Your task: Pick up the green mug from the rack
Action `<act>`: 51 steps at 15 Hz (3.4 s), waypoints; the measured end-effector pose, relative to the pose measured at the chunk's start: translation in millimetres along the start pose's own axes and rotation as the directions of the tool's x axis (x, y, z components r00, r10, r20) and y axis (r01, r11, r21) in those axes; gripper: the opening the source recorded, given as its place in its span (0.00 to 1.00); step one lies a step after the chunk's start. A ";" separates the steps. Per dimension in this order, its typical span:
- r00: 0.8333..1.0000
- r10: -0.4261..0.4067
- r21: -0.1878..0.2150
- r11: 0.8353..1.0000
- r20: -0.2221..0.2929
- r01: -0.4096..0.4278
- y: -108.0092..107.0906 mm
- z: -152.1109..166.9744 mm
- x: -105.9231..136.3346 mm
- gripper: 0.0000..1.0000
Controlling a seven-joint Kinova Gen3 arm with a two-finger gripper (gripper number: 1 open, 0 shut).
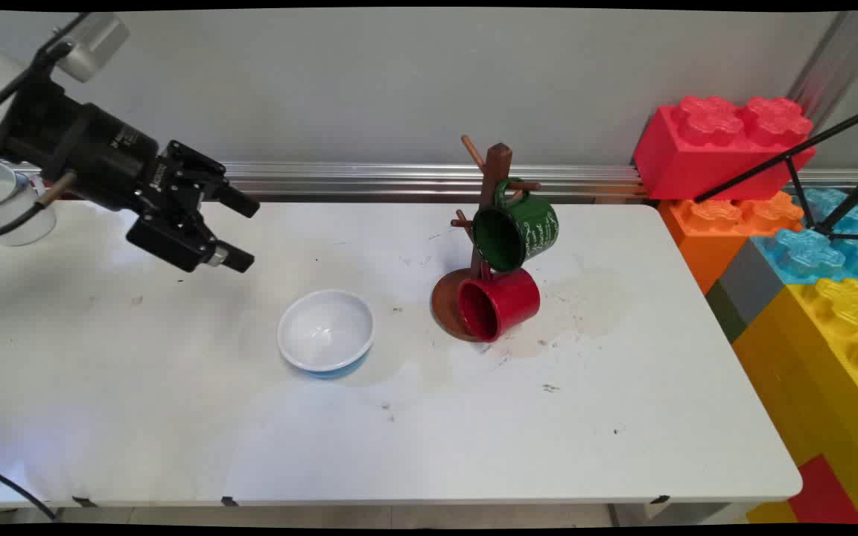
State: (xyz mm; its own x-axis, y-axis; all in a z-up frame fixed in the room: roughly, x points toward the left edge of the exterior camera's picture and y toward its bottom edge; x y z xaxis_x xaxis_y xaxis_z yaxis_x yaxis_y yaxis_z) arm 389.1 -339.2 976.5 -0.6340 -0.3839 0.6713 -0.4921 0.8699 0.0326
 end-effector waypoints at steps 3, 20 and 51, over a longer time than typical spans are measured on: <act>0.999 -0.042 0.020 0.999 -0.010 0.042 6.0 10.4 5.3 1.00; 0.952 -0.294 0.098 0.948 -0.087 0.302 69.3 98.4 87.5 1.00; 0.906 -0.399 0.149 0.896 -0.141 0.418 82.7 234.4 166.7 1.00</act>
State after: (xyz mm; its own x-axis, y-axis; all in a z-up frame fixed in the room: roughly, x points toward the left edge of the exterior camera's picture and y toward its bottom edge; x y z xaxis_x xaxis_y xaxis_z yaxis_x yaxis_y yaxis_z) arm 102.9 -403.8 917.5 -0.2944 -0.6514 0.6993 -0.7948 0.5732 0.1993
